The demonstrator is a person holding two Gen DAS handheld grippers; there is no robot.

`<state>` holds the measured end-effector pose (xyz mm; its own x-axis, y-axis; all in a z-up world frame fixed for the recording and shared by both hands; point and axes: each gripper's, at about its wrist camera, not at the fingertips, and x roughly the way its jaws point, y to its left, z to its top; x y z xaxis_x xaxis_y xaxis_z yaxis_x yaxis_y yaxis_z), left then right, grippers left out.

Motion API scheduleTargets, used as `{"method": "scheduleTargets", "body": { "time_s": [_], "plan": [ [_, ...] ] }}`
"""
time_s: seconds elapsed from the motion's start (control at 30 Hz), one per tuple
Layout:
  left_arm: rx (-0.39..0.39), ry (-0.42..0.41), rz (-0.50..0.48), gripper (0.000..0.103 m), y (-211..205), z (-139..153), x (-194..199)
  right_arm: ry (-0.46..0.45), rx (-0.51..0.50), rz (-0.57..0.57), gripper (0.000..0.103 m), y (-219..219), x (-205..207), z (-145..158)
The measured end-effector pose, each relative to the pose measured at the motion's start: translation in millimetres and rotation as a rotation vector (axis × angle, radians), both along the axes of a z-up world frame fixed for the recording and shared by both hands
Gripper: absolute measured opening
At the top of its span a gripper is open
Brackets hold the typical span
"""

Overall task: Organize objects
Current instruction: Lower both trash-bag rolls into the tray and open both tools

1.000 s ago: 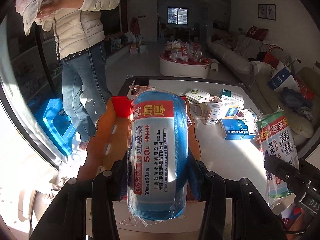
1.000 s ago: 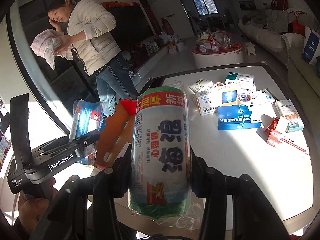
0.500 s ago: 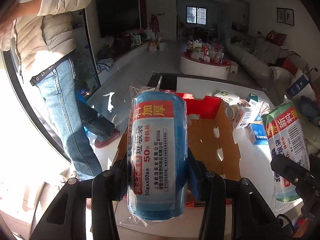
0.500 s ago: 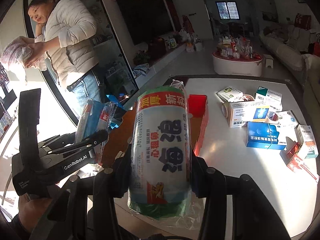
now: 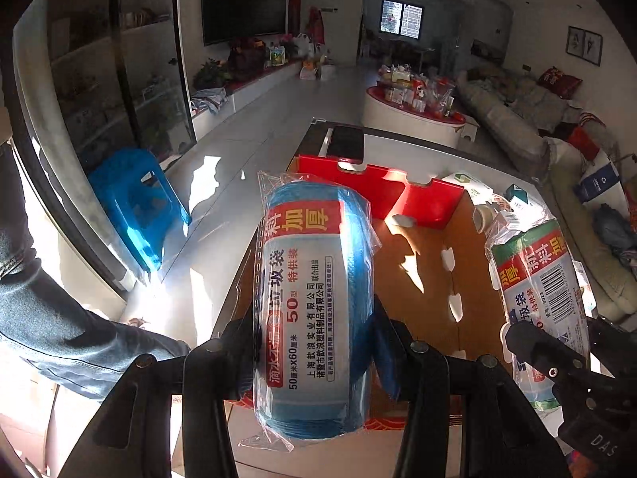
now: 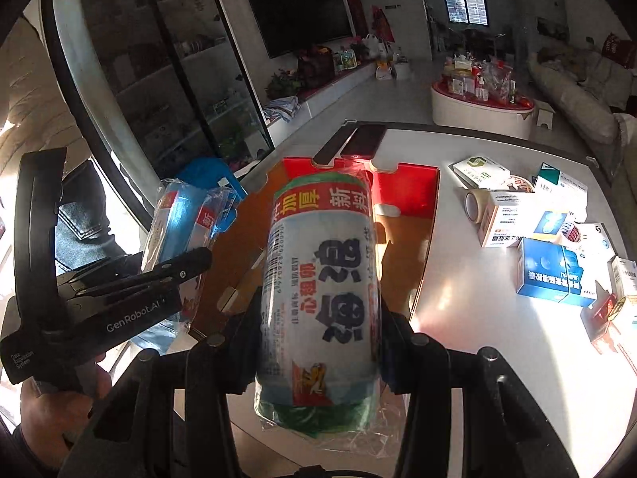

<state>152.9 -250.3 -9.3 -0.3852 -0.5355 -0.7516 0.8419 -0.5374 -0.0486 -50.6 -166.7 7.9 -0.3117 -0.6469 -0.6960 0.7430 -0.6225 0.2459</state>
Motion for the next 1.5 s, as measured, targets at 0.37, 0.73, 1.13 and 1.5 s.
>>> {"method": "scheduleTargets", "body": {
  "time_s": [0.37, 0.73, 1.13, 1.5],
  "plan": [
    [0.011, -0.023, -0.008, 0.052, -23, -14, -14, 0.004, 0.056, 0.005, 0.047, -30, -19, -19],
    [0.046, -0.056, -0.013, 0.052, -42, -32, -31, -0.014, 0.106, -0.017, 0.047, -50, -43, -35],
    [0.088, -0.084, -0.008, 0.052, -62, -49, -42, -0.024, 0.168, -0.025, 0.047, -68, -56, -51],
    [0.057, -0.107, -0.009, 0.087, -54, -45, -44, -0.058, 0.178, -0.067, 0.055, -62, -63, -61]
  ]
}}
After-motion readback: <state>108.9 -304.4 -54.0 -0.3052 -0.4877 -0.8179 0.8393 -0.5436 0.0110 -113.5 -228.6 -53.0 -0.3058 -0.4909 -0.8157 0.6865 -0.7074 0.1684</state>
